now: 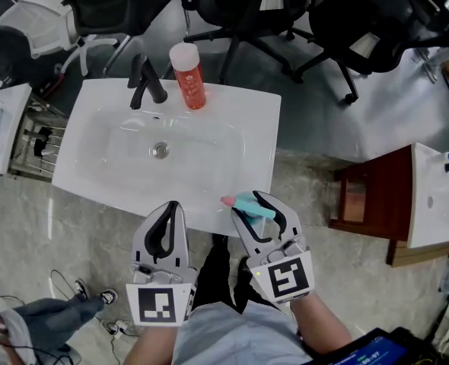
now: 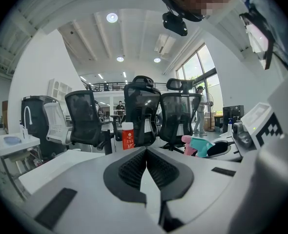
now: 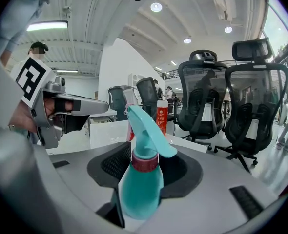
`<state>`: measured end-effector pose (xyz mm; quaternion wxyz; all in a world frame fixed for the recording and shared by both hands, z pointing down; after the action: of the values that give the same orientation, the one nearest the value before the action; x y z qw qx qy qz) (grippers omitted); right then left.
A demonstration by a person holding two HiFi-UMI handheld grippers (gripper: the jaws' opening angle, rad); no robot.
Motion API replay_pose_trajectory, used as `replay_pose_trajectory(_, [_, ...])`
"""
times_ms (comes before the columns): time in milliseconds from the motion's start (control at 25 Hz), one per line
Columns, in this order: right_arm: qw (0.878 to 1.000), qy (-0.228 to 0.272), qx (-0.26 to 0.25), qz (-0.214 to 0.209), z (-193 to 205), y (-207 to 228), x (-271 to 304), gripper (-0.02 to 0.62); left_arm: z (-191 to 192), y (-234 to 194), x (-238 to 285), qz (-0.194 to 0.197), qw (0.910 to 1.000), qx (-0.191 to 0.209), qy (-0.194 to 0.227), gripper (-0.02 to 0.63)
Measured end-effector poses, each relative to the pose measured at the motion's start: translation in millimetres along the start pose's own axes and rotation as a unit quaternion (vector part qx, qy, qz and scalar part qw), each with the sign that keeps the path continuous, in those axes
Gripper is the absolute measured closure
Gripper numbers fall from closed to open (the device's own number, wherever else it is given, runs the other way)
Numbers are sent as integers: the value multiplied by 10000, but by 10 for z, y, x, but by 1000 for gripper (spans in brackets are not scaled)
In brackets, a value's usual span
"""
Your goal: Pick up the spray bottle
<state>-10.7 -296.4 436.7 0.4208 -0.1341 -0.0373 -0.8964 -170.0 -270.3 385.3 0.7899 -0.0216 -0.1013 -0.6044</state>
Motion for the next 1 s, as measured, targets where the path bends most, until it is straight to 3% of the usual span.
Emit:
replay_pose_trajectory(160, [10000,28,-21,9,-20,-6,-9,417,1,-13,-18,15,9999,129,10,590])
replay_pose_trajectory(320, [10000,68,-40,20,-35,-5,-14,430,-34,1,-17,-30,9999,-79,85,590])
replay_pose_trajectory(440, [9999,74,-63,25,-47,-7,-29,431,-43,-5,-36,-17,9999,102,97,591])
replay_pose_trajectory(600, [9999,135,-92,32,-88,-4,-61,433,-91,29,-49,-52,9998,-84,161,589])
replay_pose_trajectory(1000, [9988,469,-139,102,-306,8,-191,433,-248,89,-134,-45,9992,-58,384,591])
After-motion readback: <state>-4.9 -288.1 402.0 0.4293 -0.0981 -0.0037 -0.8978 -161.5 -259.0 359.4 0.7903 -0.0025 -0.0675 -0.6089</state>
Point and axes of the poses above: the fingertips, and each gripper's own axes: x forward along the fingers, y to its right, z out of its underside, the point moved 6 cm from there along -x, backward along the fingers
